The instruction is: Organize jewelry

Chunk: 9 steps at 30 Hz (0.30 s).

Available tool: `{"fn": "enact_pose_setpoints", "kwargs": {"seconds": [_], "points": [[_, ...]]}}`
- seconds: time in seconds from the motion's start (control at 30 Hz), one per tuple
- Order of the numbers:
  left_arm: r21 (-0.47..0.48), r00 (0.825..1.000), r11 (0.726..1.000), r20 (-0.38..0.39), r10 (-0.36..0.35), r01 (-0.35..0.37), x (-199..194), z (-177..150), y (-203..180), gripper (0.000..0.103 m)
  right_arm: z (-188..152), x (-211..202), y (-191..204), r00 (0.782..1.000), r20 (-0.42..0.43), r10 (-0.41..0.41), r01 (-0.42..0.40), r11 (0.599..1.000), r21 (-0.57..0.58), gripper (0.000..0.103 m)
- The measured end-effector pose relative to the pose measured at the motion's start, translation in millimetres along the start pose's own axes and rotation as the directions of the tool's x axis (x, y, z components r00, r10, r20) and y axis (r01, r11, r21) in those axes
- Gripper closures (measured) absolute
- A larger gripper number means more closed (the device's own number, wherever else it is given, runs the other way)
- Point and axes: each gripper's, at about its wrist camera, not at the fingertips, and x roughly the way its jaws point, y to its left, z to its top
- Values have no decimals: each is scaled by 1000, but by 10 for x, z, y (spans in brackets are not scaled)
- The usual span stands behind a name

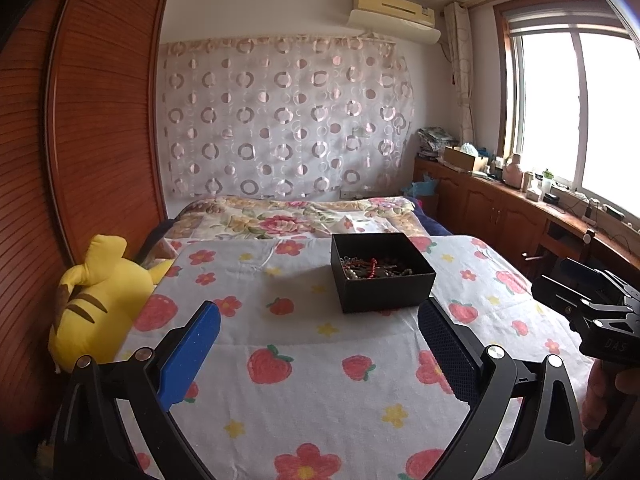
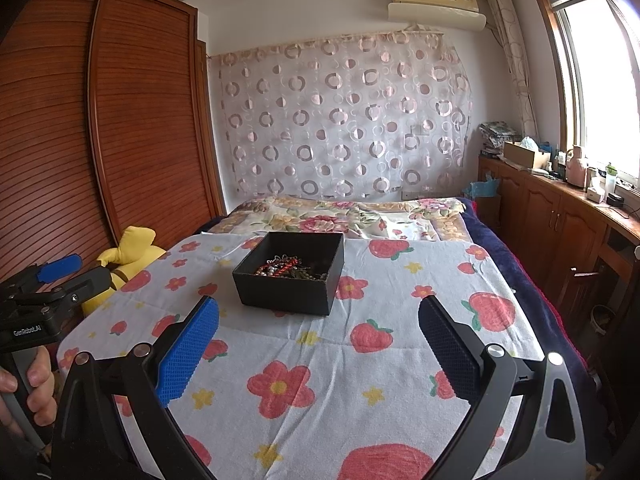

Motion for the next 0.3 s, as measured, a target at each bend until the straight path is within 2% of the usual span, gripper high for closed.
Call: {"fn": "enact_pose_setpoints", "kwargs": {"seconds": [0.3], "points": [[-1,1000,1000,-7,7,-7,7,-29,13,7,-7,0,-3,1000,0,0,0,1000,0,2]]}}
